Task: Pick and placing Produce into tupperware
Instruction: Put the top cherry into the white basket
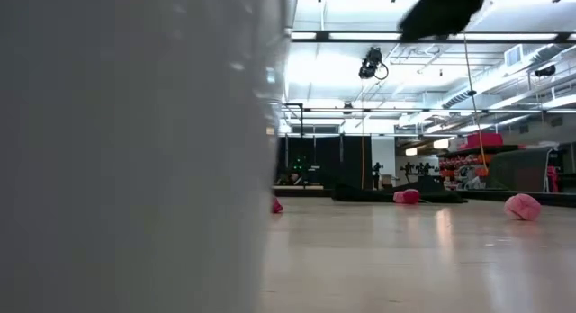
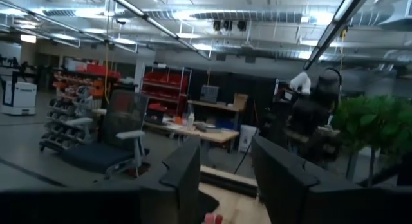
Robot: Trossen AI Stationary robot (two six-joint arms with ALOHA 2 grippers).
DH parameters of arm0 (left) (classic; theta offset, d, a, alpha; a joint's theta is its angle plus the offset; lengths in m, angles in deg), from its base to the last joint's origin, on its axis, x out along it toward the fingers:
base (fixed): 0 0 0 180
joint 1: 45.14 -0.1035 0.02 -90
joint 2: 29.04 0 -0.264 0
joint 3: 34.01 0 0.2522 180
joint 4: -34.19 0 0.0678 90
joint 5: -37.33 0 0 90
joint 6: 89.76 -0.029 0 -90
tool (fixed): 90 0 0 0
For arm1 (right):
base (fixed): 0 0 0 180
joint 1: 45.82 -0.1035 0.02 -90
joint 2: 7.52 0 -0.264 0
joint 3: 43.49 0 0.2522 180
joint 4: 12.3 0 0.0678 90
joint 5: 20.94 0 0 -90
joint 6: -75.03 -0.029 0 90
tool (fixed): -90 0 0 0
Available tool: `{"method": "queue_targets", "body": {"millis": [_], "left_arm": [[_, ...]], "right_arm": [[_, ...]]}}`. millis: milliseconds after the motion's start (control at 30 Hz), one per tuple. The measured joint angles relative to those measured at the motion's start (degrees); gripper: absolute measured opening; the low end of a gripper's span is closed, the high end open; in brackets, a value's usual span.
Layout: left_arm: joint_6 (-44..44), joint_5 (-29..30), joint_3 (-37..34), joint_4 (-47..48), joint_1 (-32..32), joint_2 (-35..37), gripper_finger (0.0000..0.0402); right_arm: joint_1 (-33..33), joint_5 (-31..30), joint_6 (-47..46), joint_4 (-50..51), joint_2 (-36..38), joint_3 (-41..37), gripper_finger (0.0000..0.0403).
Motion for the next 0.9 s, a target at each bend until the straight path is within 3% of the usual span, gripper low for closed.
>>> {"method": "queue_targets", "body": {"millis": [100, 233, 667, 900], "left_arm": [[0.02, -0.01, 0.22, 0.16, 0.0, 0.0, 0.0164], [0.02, -0.01, 0.22, 1.63, 0.0, 0.0, 0.0167], [0.03, -0.03, 0.26, 4.53, 0.02, -0.02, 0.0153], [1.57, -0.05, 0.26, 5.52, 0.02, -0.02, 0.0156]], "right_arm": [[3.59, -0.85, -10.64, 6.83, -7.05, 1.65, 0.0281], [7.54, 0.87, -19.93, 7.55, -14.36, -0.88, 0.0281], [20.85, 6.26, -15.54, 6.2, -24.55, -2.9, 0.0281], [24.98, 9.3, -14.31, 4.58, -29.48, -2.9, 0.0281]]}}
